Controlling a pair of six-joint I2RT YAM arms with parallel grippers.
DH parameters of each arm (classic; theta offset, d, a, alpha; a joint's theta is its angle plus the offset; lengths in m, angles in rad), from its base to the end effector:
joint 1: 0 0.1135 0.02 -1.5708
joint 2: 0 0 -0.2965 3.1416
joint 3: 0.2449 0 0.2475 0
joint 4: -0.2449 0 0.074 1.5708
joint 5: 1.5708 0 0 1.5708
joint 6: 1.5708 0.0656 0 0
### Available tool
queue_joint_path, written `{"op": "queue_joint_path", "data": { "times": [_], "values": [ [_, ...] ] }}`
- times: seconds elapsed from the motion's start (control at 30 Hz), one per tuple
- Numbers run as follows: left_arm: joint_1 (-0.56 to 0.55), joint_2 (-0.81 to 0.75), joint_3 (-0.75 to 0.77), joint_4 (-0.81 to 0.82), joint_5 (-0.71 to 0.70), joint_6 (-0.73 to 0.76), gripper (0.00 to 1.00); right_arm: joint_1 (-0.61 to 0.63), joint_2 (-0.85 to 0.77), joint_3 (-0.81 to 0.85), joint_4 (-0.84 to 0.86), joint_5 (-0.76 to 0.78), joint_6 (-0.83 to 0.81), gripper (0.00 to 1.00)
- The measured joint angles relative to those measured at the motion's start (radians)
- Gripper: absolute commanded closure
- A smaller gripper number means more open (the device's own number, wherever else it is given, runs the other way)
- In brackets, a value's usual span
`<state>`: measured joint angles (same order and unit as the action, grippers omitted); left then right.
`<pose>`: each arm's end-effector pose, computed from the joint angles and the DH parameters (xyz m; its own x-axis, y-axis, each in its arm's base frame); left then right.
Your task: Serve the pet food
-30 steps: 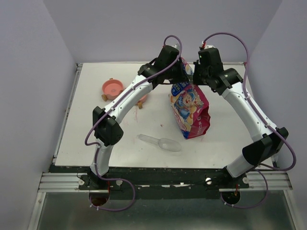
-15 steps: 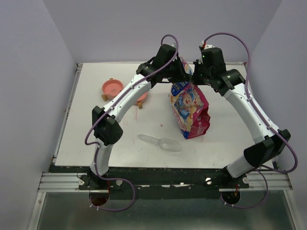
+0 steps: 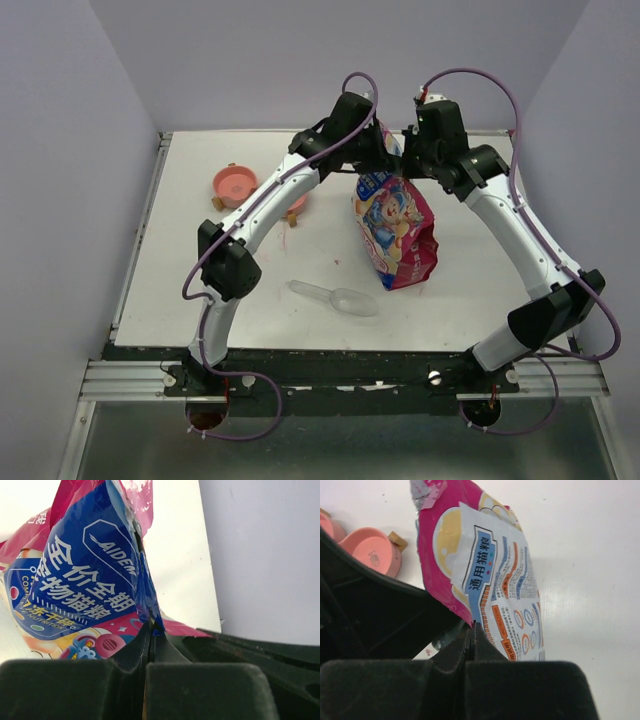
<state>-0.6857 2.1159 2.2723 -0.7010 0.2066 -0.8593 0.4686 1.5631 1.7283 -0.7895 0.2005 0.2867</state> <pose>0.3938 -0.3396 0.3921 -0.8341 -0.2754 -0.4780 0.1897 0.6705 -0.7172 0.3243 0.1495 0.4278 -0.5846 0.0147 -0.8112 -0.1387 0.9833 0.1178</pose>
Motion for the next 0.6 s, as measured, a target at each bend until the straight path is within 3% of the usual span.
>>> {"op": "queue_joint_path", "data": {
  "times": [0.13,0.3,0.5,0.6],
  "values": [
    [0.003,-0.015,-0.013,-0.028,-0.005,0.097,1.0,0.009,0.0,0.001,-0.023,0.11,-0.022,1.0],
    [0.016,-0.129,-0.139,-0.068,-0.045,0.278,1.0,-0.007,-0.022,0.001,-0.053,0.166,-0.041,1.0],
    [0.025,-0.222,-0.191,-0.106,-0.012,0.399,1.0,-0.042,-0.077,0.003,-0.083,0.087,-0.049,0.99],
    [0.029,-0.223,-0.216,-0.063,0.053,0.375,1.0,-0.043,-0.069,0.023,-0.109,0.005,-0.035,0.82]
  ]
}}
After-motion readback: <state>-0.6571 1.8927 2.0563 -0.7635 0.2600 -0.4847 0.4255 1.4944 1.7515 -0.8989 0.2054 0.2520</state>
